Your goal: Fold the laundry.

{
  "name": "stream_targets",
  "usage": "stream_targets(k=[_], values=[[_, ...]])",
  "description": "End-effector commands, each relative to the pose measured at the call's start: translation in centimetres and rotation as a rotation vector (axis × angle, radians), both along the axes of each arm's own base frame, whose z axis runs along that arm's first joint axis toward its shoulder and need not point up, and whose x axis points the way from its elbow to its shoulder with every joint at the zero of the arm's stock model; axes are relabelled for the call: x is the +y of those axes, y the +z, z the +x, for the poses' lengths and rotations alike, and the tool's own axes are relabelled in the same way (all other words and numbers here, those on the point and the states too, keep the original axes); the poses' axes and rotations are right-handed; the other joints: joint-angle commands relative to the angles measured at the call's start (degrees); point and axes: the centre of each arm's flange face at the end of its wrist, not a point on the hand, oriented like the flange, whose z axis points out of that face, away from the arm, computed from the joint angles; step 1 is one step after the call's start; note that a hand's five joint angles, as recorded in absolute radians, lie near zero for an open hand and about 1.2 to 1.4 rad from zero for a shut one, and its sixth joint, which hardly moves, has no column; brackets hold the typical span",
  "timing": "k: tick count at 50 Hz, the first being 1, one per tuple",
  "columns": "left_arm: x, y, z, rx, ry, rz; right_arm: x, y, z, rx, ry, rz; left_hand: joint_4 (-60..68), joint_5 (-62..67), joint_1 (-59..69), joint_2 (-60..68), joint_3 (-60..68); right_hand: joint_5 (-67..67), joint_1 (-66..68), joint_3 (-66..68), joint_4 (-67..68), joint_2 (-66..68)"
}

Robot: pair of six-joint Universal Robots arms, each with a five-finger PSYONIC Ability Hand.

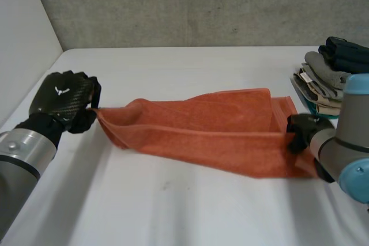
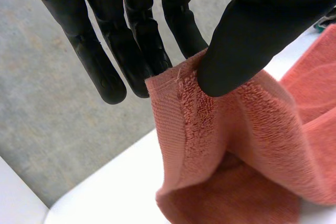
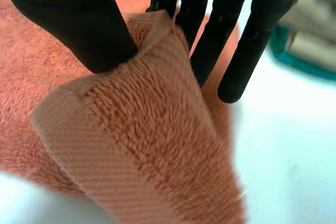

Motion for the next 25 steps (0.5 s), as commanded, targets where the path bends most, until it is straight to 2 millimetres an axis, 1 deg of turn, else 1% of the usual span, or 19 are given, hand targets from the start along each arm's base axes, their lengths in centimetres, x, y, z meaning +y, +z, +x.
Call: stream_targets(k=[1,2,3,4,6,7,8,11,12,14,15,17,18,19,21,22,23,24,25], values=[[-0.6,3.3,1.1,0.019,0.045,-0.095,0.9,9.1,-0.4,0.295,0.145,-0.344,11.0,13.9,13.6,11.2,11.5,13.5,15.4,12.3,11.7,12.8],[-0.6,4.0,1.4,0.022,0.053,-0.113,1.2,10.3,-0.4,0.332,0.158,-0.387,11.0,13.9,13.6,11.2,11.5,13.5,15.4,12.3,11.7,12.8],[-0.7,4.5,1.6,0.025,0.060,-0.123,1.9,12.6,-0.3,0.421,0.195,-0.470,11.0,13.9,13.6,11.2,11.5,13.5,15.4,12.3,11.7,12.8],[-0.6,5.6,1.9,0.028,0.074,-0.146,2.2,13.5,-0.3,0.455,0.206,-0.501,11.0,13.9,13.6,11.2,11.5,13.5,15.4,12.3,11.7,12.8],[-0.5,6.7,2.3,0.030,0.086,-0.164,2.9,15.6,-0.4,0.521,0.224,-0.563,11.0,13.9,13.6,11.2,11.5,13.5,15.4,12.3,11.7,12.8],[-0.4,7.4,2.5,0.031,0.094,-0.176,3.9,17.6,-0.6,0.583,0.237,-0.603,11.0,13.9,13.6,11.2,11.5,13.5,15.4,12.3,11.7,12.8],[-0.2,8.3,2.8,0.031,0.106,-0.189,4.5,18.5,-0.8,0.614,0.242,-0.612,11.0,13.9,13.6,11.2,11.5,13.5,15.4,12.3,11.7,12.8],[0.0,9.3,3.2,0.028,0.122,-0.192,6.3,20.9,-1.3,0.663,0.263,-0.599,11.0,13.9,13.6,11.2,11.5,13.5,15.4,12.3,11.7,12.8],[0.1,9.6,3.4,0.022,0.127,-0.178,6.7,21.3,-1.5,0.668,0.274,-0.576,11.0,13.9,13.6,11.2,11.5,13.5,15.4,12.3,11.7,12.8],[0.1,9.7,3.5,0.013,0.132,-0.159,7.4,21.4,-1.6,0.666,0.308,-0.535,11.0,13.9,13.6,11.2,11.5,13.5,15.4,12.3,11.7,12.8],[0.0,9.5,3.7,-0.006,0.140,-0.134,8.0,21.5,-1.5,0.661,0.348,-0.498,11.0,13.9,13.6,11.2,11.5,13.5,15.4,12.3,11.7,12.8],[-0.3,8.9,3.9,-0.037,0.150,-0.103,8.4,21.2,-1.3,0.649,0.395,-0.463,11.0,13.9,13.6,11.2,11.5,13.5,15.4,12.3,11.7,12.8],[-0.5,8.5,4.0,-0.059,0.153,-0.085,8.1,20.4,-0.9,0.635,0.443,-0.433,11.0,13.9,13.6,11.2,11.5,13.5,15.4,12.3,11.7,12.8],[-1.0,7.4,4.0,-0.112,0.152,-0.045,7.8,20.0,-0.7,0.632,0.455,-0.421,11.0,13.9,13.6,11.2,11.5,13.5,15.4,12.3,11.7,12.8],[-1.6,6.1,4.0,-0.176,0.152,-0.005,6.8,18.5,-0.3,0.622,0.492,-0.373,11.0,13.9,13.6,11.2,11.5,13.5,15.4,12.3,11.7,12.8],[-2.0,5.5,4.0,-0.209,0.150,0.008,5.8,16.8,0.1,0.616,0.520,-0.317,11.0,13.9,13.6,11.2,11.5,13.5,15.4,12.3,11.7,12.8],[-2.8,4.1,3.9,-0.275,0.141,0.039,5.2,16.0,0.2,0.615,0.530,-0.288,11.0,13.9,13.6,11.2,11.5,13.5,15.4,12.3,11.7,12.8],[-3.2,3.5,3.8,-0.302,0.137,0.054,4.7,15.2,0.4,0.615,0.540,-0.263,11.0,13.9,13.6,11.2,11.5,13.5,15.4,12.3,11.7,12.8],[-3.8,2.7,3.8,-0.333,0.134,0.076,3.7,13.6,0.6,0.616,0.554,-0.211,11.0,13.9,13.6,11.2,11.5,13.5,15.4,12.3,11.7,12.8]])
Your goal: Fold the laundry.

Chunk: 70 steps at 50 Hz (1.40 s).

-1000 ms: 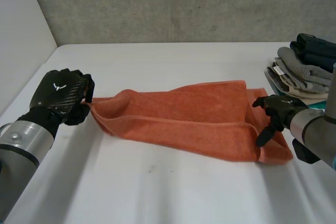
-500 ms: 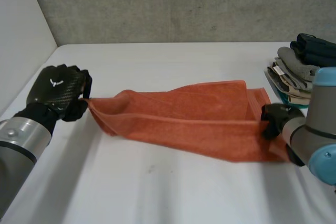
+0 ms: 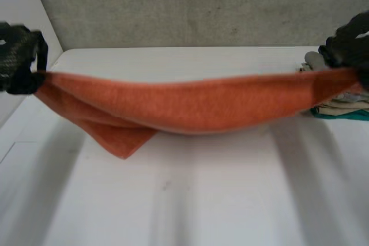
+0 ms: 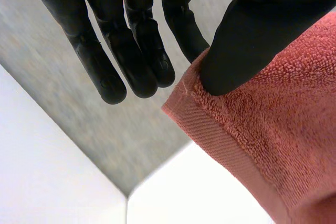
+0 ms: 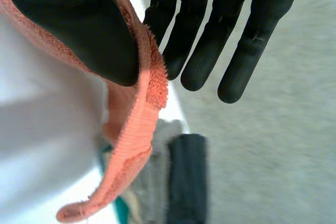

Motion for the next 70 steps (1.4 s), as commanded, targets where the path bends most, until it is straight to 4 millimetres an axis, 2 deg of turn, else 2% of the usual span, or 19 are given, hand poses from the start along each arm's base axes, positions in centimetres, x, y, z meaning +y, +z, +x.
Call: stream_targets(k=[1,5,9,13,20,24,26,29,35,39,40,46,51,54,57,58,63,66,70], values=[[-3.7,-6.0,-0.4,-0.248,0.001,0.177,-4.4,-6.9,1.5,0.039,0.033,0.243,11.0,13.9,13.6,11.2,11.5,13.1,15.4,12.3,11.6,12.8],[-6.9,-7.7,-1.4,-0.288,0.040,0.209,-7.4,-8.8,2.6,0.042,0.033,0.266,11.0,13.9,13.6,11.2,11.5,13.1,15.4,12.3,11.6,12.8],[-10.3,-7.5,-3.1,-0.292,0.071,0.158,-11.4,-7.8,4.1,-0.014,0.009,0.135,11.0,13.9,13.6,11.2,11.5,13.1,15.4,12.3,11.6,12.8],[-15.0,-3.0,-4.6,-0.218,0.110,-0.104,-16.3,-2.2,5.8,-0.243,-0.027,-0.212,11.0,13.9,13.6,11.2,11.5,13.1,15.4,12.3,11.6,12.8],[-17.8,5.8,-5.2,0.039,0.143,-0.628,-18.1,7.3,7.2,-0.675,0.079,-0.723,11.0,13.9,13.6,11.2,11.5,13.1,15.4,12.3,11.6,12.8],[-17.6,9.9,-4.4,0.204,0.126,-0.846,-17.8,8.8,7.1,-0.775,0.123,-0.814,11.0,13.9,13.6,11.2,11.5,13.1,15.4,12.3,11.6,12.8],[-17.6,10.0,-4.4,0.222,0.125,-0.839,-18.0,8.1,7.1,-0.765,0.116,-0.792,11.0,13.9,13.6,11.2,11.5,13.1,15.4,12.3,11.6,12.8],[-18.0,8.9,-4.4,0.215,0.123,-0.778,-18.3,6.5,7.4,-0.746,0.104,-0.731,11.0,13.9,13.6,11.2,11.5,13.1,15.4,12.3,11.6,12.8],[-18.4,2.9,-4.6,0.169,0.109,-0.543,-19.1,1.6,7.8,-0.678,0.075,-0.540,11.0,13.9,13.6,11.2,11.5,13.1,15.4,12.3,11.6,12.8],[-17.9,-1.8,-4.5,0.128,0.095,-0.404,-19.6,-3.6,8.3,-0.605,0.062,-0.348,11.0,13.9,13.6,11.2,11.5,13.1,15.4,12.3,11.6,12.8],[-17.7,-2.8,-4.3,0.119,0.094,-0.375,-19.5,-6.2,8.5,-0.564,0.059,-0.259,11.0,13.9,13.6,11.2,11.5,13.1,15.4,12.3,11.6,12.8],[-14.7,-11.5,-3.2,0.030,0.055,-0.102,-18.0,-16.5,8.2,-0.329,0.015,0.064,11.0,13.9,13.6,11.2,11.5,13.1,15.4,12.3,11.6,12.8],[-10.1,-15.1,-1.6,-0.089,0.062,0.075,-15.0,-20.2,6.7,-0.158,0.001,0.260,11.0,13.9,13.6,11.2,11.5,13.1,15.4,12.3,11.6,12.8],[-7.8,-14.5,0.1,-0.176,0.093,0.126,-12.1,-20.7,5.5,-0.072,-0.005,0.379,11.0,13.9,13.6,11.2,11.5,13.1,15.4,12.3,11.6,12.8],[-4.0,-14.4,1.8,-0.322,0.110,0.239,-9.2,-18.5,4.4,-0.015,-0.013,0.428,11.0,13.9,13.6,11.2,11.5,13.1,15.4,12.3,11.6,12.8],[-2.9,-14.3,2.0,-0.360,0.105,0.270,-6.9,-17.0,3.5,0.029,-0.021,0.463,11.0,13.9,13.6,11.2,11.5,13.1,15.4,12.3,11.6,12.8],[4.2,-14.3,3.3,-0.613,0.008,0.472,-1.7,-14.9,1.3,0.179,0.020,0.499,11.0,13.9,13.6,11.2,11.5,13.1,15.4,12.3,11.6,12.8],[5.3,-14.1,3.7,-0.661,-0.039,0.503,-0.8,-14.9,0.3,0.258,0.047,0.465,11.0,13.9,13.6,11.2,11.5,13.1,15.4,12.3,11.6,12.8],[3.9,-13.5,4.0,-0.662,-0.079,0.430,-1.7,-15.6,0.5,0.284,0.054,0.422,11.0,13.9,13.6,11.2,11.5,13.1,15.4,12.3,11.6,12.8]])
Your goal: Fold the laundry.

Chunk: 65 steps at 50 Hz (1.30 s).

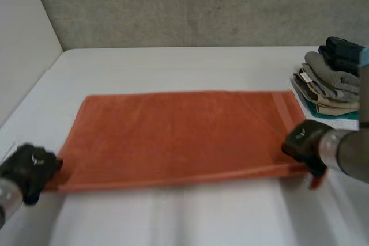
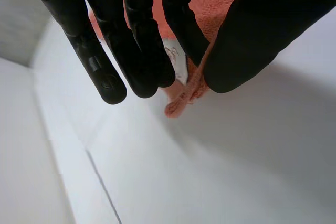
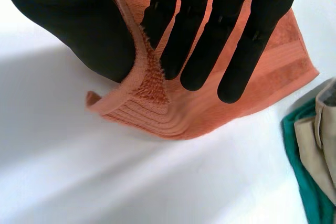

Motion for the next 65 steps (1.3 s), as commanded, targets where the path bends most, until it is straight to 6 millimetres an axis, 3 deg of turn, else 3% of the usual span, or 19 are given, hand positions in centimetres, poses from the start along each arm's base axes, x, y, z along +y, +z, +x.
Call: stream_targets(k=[1,3,4,7,10,16,23,29,30,31,32,33,34,38,44,55,59,61,65], values=[[-1.3,1.2,0.5,-0.014,-0.108,-0.060,-0.4,-0.8,-0.5,0.073,0.056,-0.073,11.0,13.9,13.6,11.1,11.5,12.7,15.4,12.0,11.4,12.8],[-2.9,1.2,0.4,0.009,-0.111,-0.097,-1.7,-1.7,-0.1,0.068,0.056,-0.093,11.0,13.9,13.6,11.1,11.5,12.7,15.4,12.0,11.4,12.8],[-3.6,1.2,0.3,0.029,-0.109,-0.115,-3.6,-2.4,0.5,0.061,0.045,-0.129,11.0,13.9,13.6,11.1,11.5,12.7,15.4,12.0,11.4,12.8],[-6.3,1.3,-2.5,0.120,-0.160,-0.203,-7.2,-2.9,1.2,0.026,-0.018,-0.226,11.0,13.9,13.6,11.1,11.5,12.7,15.4,12.0,11.4,12.8],[-9.2,1.1,-5.1,0.161,-0.133,-0.279,-9.4,-2.9,1.7,-0.008,-0.067,-0.294,11.0,13.9,13.6,11.1,11.5,12.7,15.4,12.0,11.4,12.8],[-15.5,0.1,-5.8,0.123,0.034,-0.380,-13.6,-4.1,4.1,-0.072,-0.072,-0.440,11.0,13.9,13.6,11.1,11.5,12.7,15.4,12.0,11.4,12.8],[-18.6,-0.9,-9.2,0.142,-0.019,-0.430,-16.9,-5.8,5.4,-0.100,-0.065,-0.513,11.0,13.9,13.6,11.1,11.5,12.7,15.4,12.0,11.4,12.8],[-20.8,-1.2,-10.4,0.160,-0.023,-0.480,-19.6,-6.6,6.3,-0.142,-0.070,-0.622,11.0,13.9,13.6,11.1,11.5,12.7,15.4,12.0,11.4,12.8],[-21.0,-1.1,-10.5,0.163,-0.024,-0.482,-20.4,-6.7,6.5,-0.157,-0.078,-0.668,11.0,13.9,13.6,11.1,11.5,-20.9,-18.1,-21.6,-22.2,-20.8],[-21.0,-1.4,-11.0,0.173,-0.033,-0.478,-20.6,-6.7,6.6,-0.162,-0.080,-0.685,-21.8,-18.9,-19.2,-21.6,-21.3,-45.4,-42.6,-46.1,-46.7,-45.2],[-20.9,-1.6,-11.1,0.177,-0.037,-0.476,-20.8,-6.7,6.6,-0.168,-0.082,-0.699,-50.5,-47.5,-47.8,-50.3,-49.9,-57.3,-54.6,-58.0,-58.6,-57.2],[-20.8,-1.6,-11.3,0.179,-0.041,-0.475,-21.0,-6.3,6.9,-0.189,-0.075,-0.720,-59.0,-56.1,-56.4,-58.9,-58.5,-57.3,-54.6,-58.0,-58.6,-57.2],[-20.3,-1.6,-12.1,0.194,-0.062,-0.473,-21.0,-6.1,7.0,-0.198,-0.076,-0.726,-51.2,-48.3,-48.6,-51.0,-50.7,-57.3,-54.6,-58.0,-58.6,-57.2],[-19.4,-0.9,-13.2,0.246,-0.069,-0.469,-20.2,-4.2,7.5,-0.245,-0.081,-0.737,-59.0,-56.1,-56.4,-58.9,-58.5,-57.3,-54.6,-58.0,-58.6,-57.2],[-18.1,1.3,-12.6,0.329,-0.042,-0.470,-18.9,-1.5,6.5,-0.344,-0.133,-0.704,-59.0,-56.1,-56.4,-58.9,-58.5,-57.3,-54.6,-58.0,-58.6,-57.2],[-13.8,4.5,-11.1,0.352,-0.052,-0.485,-16.2,3.6,5.4,-0.401,-0.129,-0.721,-59.0,-56.1,-56.4,-58.9,-58.5,-57.3,-54.6,-58.0,-58.6,-57.2],[-13.2,5.0,-11.4,0.370,-0.084,-0.497,-17.0,3.1,4.8,-0.382,-0.119,-0.727,-59.0,-56.1,-56.4,-58.9,-58.5,-57.3,-54.6,-58.0,-58.6,-57.2],[-12.9,5.4,-11.5,0.378,-0.098,-0.505,-18.0,0.9,4.8,-0.318,-0.107,-0.726,-59.0,-56.1,-56.4,-58.9,-58.5,-57.3,-54.6,-58.0,-58.6,-57.2],[-12.5,5.8,-11.4,0.385,-0.100,-0.506,-18.1,0.4,4.0,-0.279,-0.147,-0.730,-59.0,-56.1,-56.4,-58.9,-58.5,-57.3,-54.6,-58.0,-58.6,-57.2]])
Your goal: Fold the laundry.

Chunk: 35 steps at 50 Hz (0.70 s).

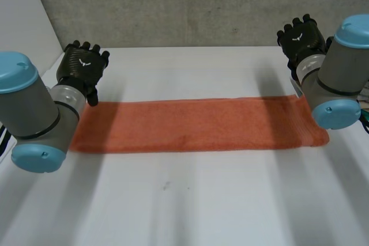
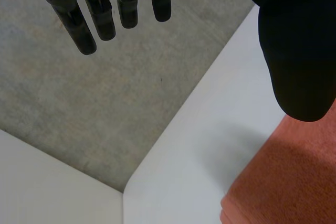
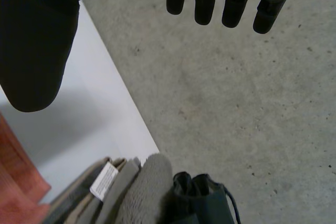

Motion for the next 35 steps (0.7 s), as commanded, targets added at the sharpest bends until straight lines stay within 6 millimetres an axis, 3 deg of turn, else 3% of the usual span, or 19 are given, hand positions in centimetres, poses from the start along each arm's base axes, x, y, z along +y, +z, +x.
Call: stream_targets(k=[1,3,8,10,15,18,26,35], values=[[0.9,0.9,0.0,0.024,-0.020,-0.011,-0.9,-2.3,-1.0,0.067,-0.065,0.016,-1.5,-2.6,-0.9,-1.7,-2.1,-2.5,-2.9,-1.9,-1.9,-2.1],[1.2,1.2,0.1,0.042,-0.023,-0.012,-0.4,-2.5,-1.3,0.052,-0.071,0.045,-1.5,-2.6,-0.9,-1.7,-2.1,-2.5,-2.9,-1.9,-1.9,-2.1],[2.1,1.7,0.2,0.115,-0.030,0.007,3.5,-0.5,-2.7,-0.080,-0.049,0.157,-1.5,-2.6,-0.9,-1.7,-2.1,-2.5,-2.9,-1.9,-1.9,-2.1],[2.6,2.0,0.3,0.154,-0.034,0.013,4.6,-0.9,-3.1,-0.111,-0.042,0.226,-1.5,-2.6,-0.9,-1.7,-2.1,-1.2,-1.6,-0.7,-0.7,-0.9],[3.8,2.1,0.3,0.210,-0.077,0.044,7.7,-5.0,-6.2,-0.157,-0.071,0.548,-1.5,-2.6,-0.9,-1.7,-2.1,7.3,7.0,7.9,7.9,7.7],[4.5,1.9,0.1,0.221,-0.110,0.062,8.5,-6.6,-7.6,-0.175,-0.086,0.628,-1.5,-2.6,-0.9,-1.7,-2.1,11.6,11.2,12.1,12.1,11.9],[5.1,1.2,0.0,0.215,-0.131,0.087,7.2,-8.3,-10.1,-0.221,-0.109,0.557,-1.5,-2.6,-0.9,-1.7,-2.1,16.9,16.6,17.5,17.5,17.3],[5.2,0.8,-0.1,0.220,-0.138,0.070,5.3,-10.5,-10.9,-0.234,-0.110,0.510,-1.5,-2.6,-0.9,-1.7,-2.1,23.2,22.8,23.7,23.7,23.5]])
